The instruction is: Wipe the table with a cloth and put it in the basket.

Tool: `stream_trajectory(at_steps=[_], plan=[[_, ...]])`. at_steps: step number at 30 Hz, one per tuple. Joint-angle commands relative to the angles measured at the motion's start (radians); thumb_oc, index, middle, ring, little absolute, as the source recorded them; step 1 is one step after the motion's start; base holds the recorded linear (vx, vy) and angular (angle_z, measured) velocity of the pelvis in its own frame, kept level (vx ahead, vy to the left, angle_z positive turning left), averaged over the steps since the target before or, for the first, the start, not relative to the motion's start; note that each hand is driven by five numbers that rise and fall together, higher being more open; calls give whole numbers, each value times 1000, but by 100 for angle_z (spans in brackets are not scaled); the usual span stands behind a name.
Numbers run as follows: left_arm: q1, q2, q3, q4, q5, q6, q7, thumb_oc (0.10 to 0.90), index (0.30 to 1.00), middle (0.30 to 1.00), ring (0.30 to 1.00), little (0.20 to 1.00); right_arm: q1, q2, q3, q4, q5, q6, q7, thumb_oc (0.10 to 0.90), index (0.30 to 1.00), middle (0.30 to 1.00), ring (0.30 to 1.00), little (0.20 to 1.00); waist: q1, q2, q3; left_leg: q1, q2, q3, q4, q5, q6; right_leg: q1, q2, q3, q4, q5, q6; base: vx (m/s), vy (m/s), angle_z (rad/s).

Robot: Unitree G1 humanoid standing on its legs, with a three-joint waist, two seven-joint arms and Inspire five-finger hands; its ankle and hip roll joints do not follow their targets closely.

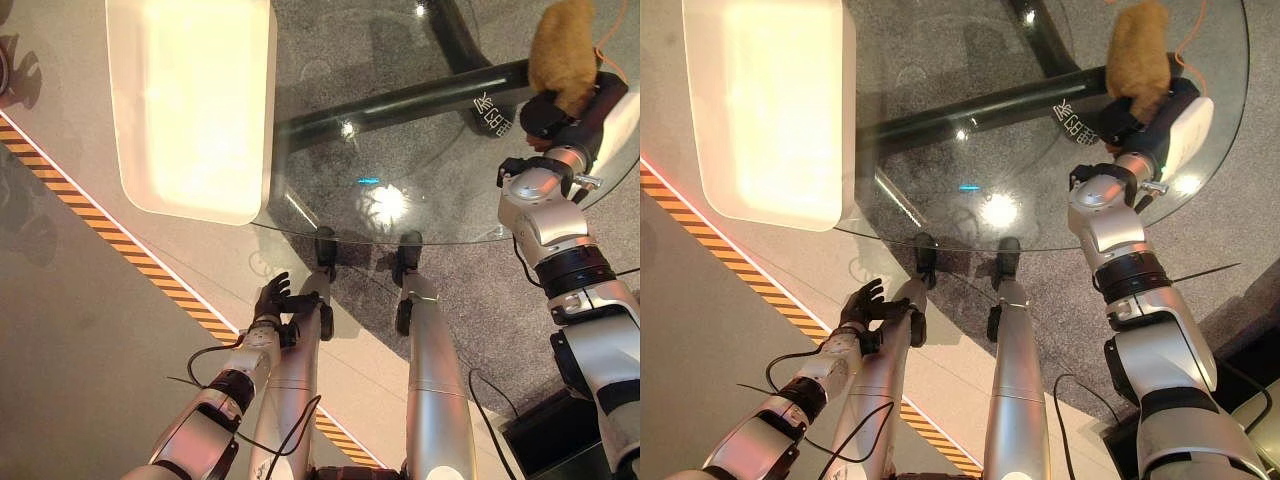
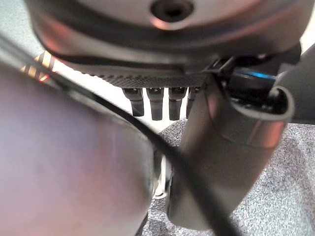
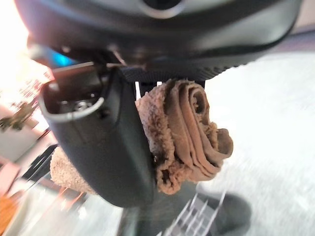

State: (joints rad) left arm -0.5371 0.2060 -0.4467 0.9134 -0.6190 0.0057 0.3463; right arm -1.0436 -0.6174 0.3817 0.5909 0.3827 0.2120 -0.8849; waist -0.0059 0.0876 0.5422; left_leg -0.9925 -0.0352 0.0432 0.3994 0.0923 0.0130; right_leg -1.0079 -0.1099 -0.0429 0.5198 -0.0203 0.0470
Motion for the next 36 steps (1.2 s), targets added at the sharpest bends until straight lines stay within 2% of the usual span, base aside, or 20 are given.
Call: stream_trajectory(at_steps=[1,6,8,13,16,21,27,36], plan=[[77,-19,8,67,-15,44,50,800,900,900,900,900,-41,4,23,-164,-122,-57,47,100,300,300,300,200,5,-38,-22,-40,-56,-22,121,-121,35,-26,73,18,-78,93,-4,0,45,4],[33,-21,14,93,-38,51,49,800,900,900,900,900,-69,58,73,-159,-154,-44,132,100,300,300,300,200,6,-34,-22,-43,-56,-20,117,-121,34,-33,75,22,-72,87,-4,0,53,1],[32,-24,11,98,-39,42,47,800,900,900,900,900,-75,73,93,-155,-156,-33,136,100,300,300,300,200,9,-33,-22,-41,-58,-21,113,-121,32,-29,75,20,-76,83,-6,0,0,0],[202,-10,-41,133,3,-178,-54,800,900,900,900,900,-48,50,125,-116,-150,-53,156,100,300,300,300,200,45,0,-22,-18,-80,-43,62,-94,10,-1,57,-4,-129,94,-4,-31,-3,9],[266,2,-55,124,17,-239,-96,800,900,900,900,900,-49,60,134,-99,-167,-40,190,100,300,300,300,200,66,20,-22,-14,-85,-41,50,-90,9,3,46,-18,-139,92,-5,4,17,5],[297,14,-59,97,25,-255,-117,800,900,900,900,900,-70,93,183,-116,-178,-13,295,100,300,300,300,200,85,34,-22,-13,-84,-33,46,-85,17,0,40,-35,-135,90,-12,0,0,0],[315,16,-61,59,42,-246,-115,800,900,900,900,900,-60,132,242,-175,-235,-17,467,100,300,300,300,200,98,42,-22,-12,-87,-33,44,-76,20,-3,34,-44,-131,90,-15,2,5,-2],[336,25,-49,26,68,-236,-113,800,900,900,900,900,-7,176,304,-264,-321,-35,620,100,300,300,300,200,102,38,-22,-17,-85,-33,49,-71,20,-10,33,-41,-119,89,-13,3,0,5]])
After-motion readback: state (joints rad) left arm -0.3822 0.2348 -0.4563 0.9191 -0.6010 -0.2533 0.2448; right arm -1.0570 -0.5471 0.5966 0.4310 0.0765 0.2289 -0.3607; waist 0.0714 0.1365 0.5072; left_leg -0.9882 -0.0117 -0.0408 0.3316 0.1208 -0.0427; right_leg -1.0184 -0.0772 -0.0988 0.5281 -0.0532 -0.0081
